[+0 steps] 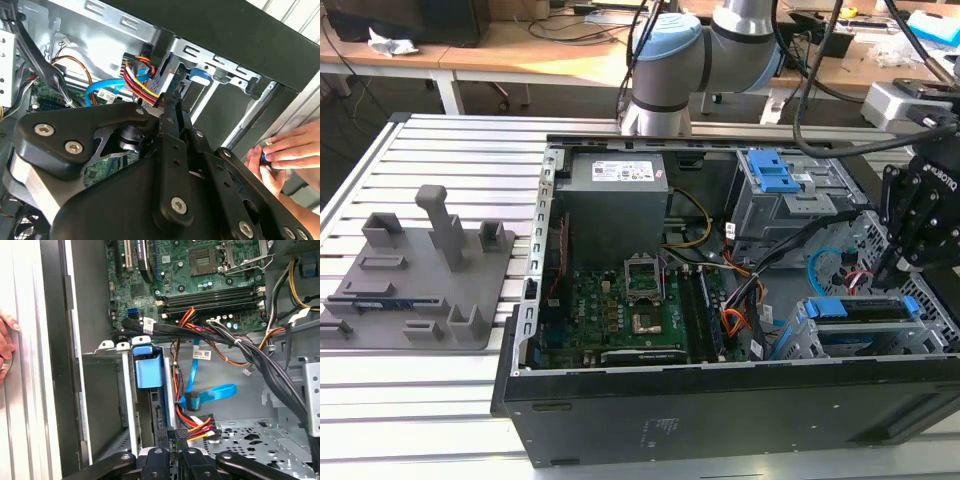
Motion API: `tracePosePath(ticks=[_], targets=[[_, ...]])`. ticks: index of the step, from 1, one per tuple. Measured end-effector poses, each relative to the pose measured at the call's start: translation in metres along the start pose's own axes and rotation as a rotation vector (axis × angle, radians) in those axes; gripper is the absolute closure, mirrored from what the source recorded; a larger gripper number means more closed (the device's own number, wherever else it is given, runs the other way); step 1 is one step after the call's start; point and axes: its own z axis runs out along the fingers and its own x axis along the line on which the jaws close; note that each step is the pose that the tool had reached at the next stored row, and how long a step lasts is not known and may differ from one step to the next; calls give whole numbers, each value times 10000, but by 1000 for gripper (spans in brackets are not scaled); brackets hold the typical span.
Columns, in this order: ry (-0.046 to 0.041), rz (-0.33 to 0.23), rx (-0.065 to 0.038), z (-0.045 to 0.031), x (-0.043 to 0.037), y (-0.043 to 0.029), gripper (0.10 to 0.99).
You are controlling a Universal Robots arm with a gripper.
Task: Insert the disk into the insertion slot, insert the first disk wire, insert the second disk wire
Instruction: 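Insert the first disk wire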
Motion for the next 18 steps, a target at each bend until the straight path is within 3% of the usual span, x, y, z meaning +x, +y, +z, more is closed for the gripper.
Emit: tracePosePath(ticks=[1, 2, 4, 5, 8, 10, 11, 18], targets=[[-123, -3, -10, 5, 23, -2, 922], [-367, -11, -31, 10, 55, -5, 922], [-765, -23, -64, 16, 96, -9, 922], [-923, -29, -79, 21, 132, -13, 922], [-937, -27, -81, 21, 134, -12, 922], [-1096, -33, -94, 23, 142, -13, 922], [-1227, -38, -105, 24, 150, -13, 922], [-1236, -163, -94, 24, 152, -14, 922]])
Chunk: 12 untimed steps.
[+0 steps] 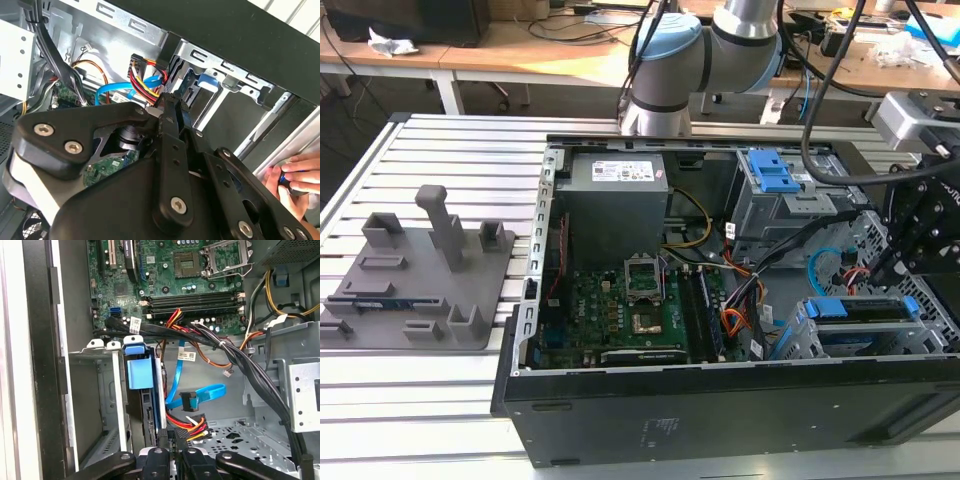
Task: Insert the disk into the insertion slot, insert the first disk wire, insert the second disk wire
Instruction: 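Insert the first disk wire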
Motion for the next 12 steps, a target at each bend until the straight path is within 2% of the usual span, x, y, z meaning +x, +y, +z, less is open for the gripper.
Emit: tracePosePath(ticks=[4, 7, 9, 12], targets=[[4, -174, 3, 2, 0, -3, 922], [30, -708, 11, 7, -1, -7, 922], [55, -736, 11, 6, -1, -7, 922], [161, -739, 15, 6, -1, -7, 922]])
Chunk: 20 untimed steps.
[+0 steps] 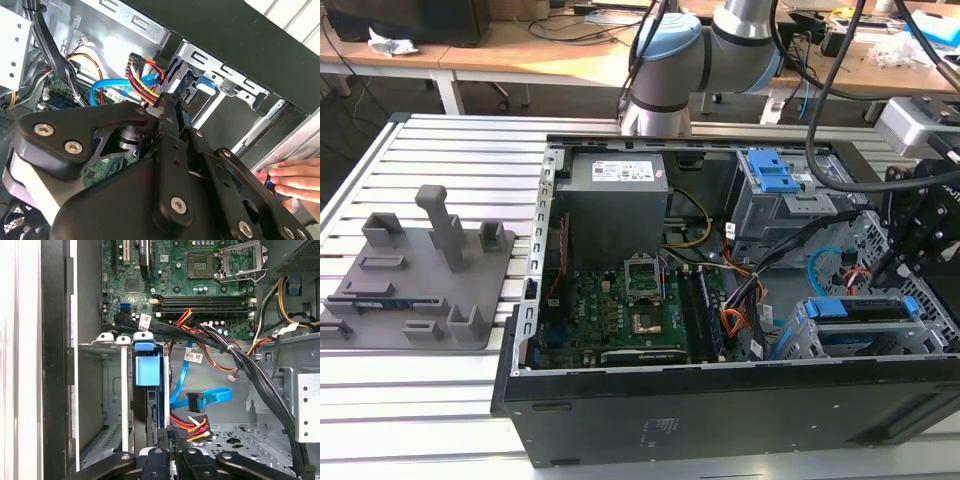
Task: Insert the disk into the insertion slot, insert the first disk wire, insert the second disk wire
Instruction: 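Insert the first disk wire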
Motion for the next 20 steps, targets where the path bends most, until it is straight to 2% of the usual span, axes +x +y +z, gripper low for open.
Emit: tracePosePath(ticks=[2, 10, 20], targets=[[39, -4, 0, 0, 5, 0, 922], [49, -8, -18, 15, 68, 0, 922], [70, 7, -57, 15, 70, -5, 922]])
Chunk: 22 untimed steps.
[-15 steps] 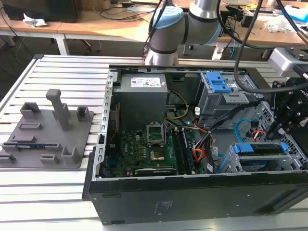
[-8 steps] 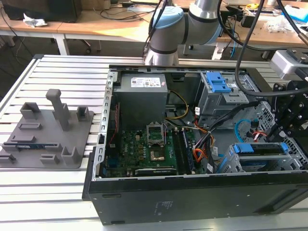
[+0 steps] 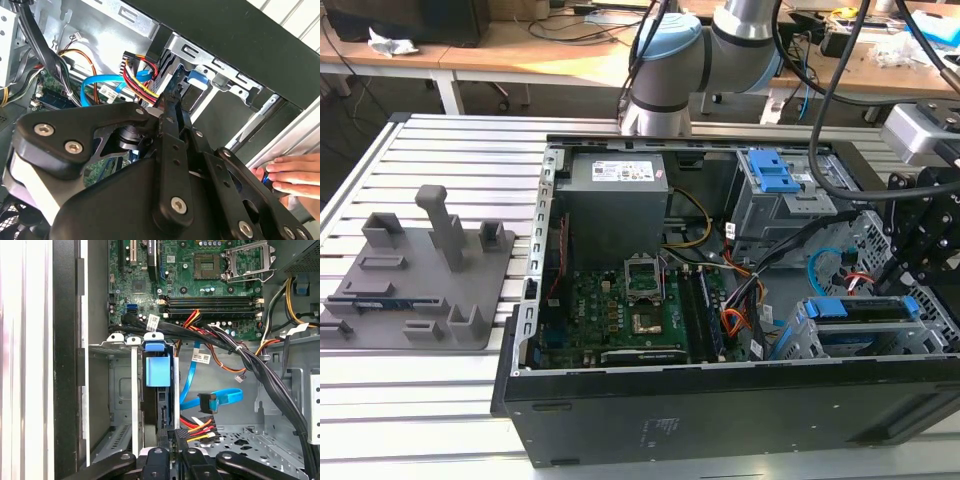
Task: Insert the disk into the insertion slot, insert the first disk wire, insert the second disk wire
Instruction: 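Insert the first disk wire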
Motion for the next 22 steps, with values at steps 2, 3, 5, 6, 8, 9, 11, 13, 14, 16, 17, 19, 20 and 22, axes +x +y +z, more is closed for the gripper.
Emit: tracePosePath(ticks=[2, 3, 5, 6, 8, 9, 11, 13, 14, 16, 17, 19, 20, 22], targets=[[0, 16, -1, 0, 0, 0, 922], [5, 24, -1, 1, 0, 0, 922], [13, 28, -2, 3, 0, 0, 922], [20, 31, -2, 5, 1, 0, 922], [23, 39, -2, 9, 4, -1, 922], [24, 43, -2, 11, 5, -2, 922], [30, 63, -5, 16, 11, -5, 922], [37, 79, -7, 18, 13, -8, 922], [38, 87, -8, 19, 15, -8, 922], [46, 106, -10, 23, 17, -9, 922], [50, 114, -10, 25, 18, -9, 922], [52, 133, -11, 33, 19, -9, 922], [55, 140, -11, 35, 19, -9, 922], [59, 155, -12, 44, 20, -10, 922]])
